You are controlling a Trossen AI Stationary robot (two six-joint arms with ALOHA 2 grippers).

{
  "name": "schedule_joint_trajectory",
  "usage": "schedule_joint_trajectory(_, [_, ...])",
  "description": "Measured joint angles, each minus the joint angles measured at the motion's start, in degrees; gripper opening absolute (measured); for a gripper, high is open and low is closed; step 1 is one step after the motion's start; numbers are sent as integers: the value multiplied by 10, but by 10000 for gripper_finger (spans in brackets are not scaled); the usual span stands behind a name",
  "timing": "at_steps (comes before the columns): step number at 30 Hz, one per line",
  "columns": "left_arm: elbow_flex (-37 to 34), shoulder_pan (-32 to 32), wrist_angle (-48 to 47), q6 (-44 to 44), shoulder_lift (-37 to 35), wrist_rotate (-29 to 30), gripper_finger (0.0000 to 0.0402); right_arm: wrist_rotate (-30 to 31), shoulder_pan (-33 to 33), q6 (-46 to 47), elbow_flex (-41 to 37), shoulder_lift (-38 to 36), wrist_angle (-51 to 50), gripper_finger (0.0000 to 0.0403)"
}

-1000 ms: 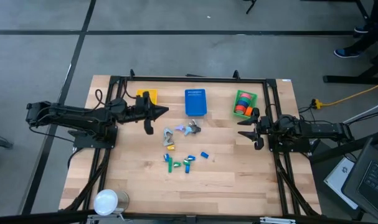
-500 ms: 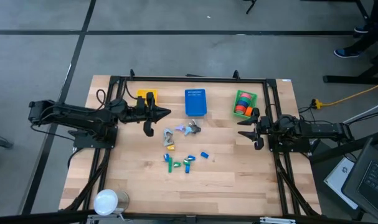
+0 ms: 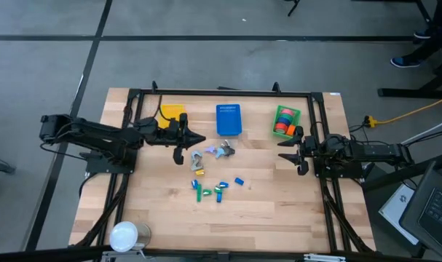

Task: Pick and place Stapler, Stapler remover, tape
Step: Put the violet staple remover into the yellow basket

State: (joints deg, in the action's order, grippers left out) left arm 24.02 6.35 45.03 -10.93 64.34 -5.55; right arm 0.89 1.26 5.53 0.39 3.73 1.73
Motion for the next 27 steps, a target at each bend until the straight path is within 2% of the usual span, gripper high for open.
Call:
schedule_joint_trajectory(4, [24,0,-12,27,26,4,6,0,0,0,0,0,0,211])
schedule_joint_trajectory(10, [108,0,-186,67,68,29,16,0,0,0,0,0,0,211])
schedule_joint_trajectory(15, [160,0,-256,83,112,63,28,0,0,0,0,0,0,211])
schedule_joint_trajectory(22, [193,10,-376,72,136,76,33,0,0,0,0,0,0,211])
schedule_joint_trajectory(27, [195,23,-422,60,146,76,33,0,0,0,0,0,0,210])
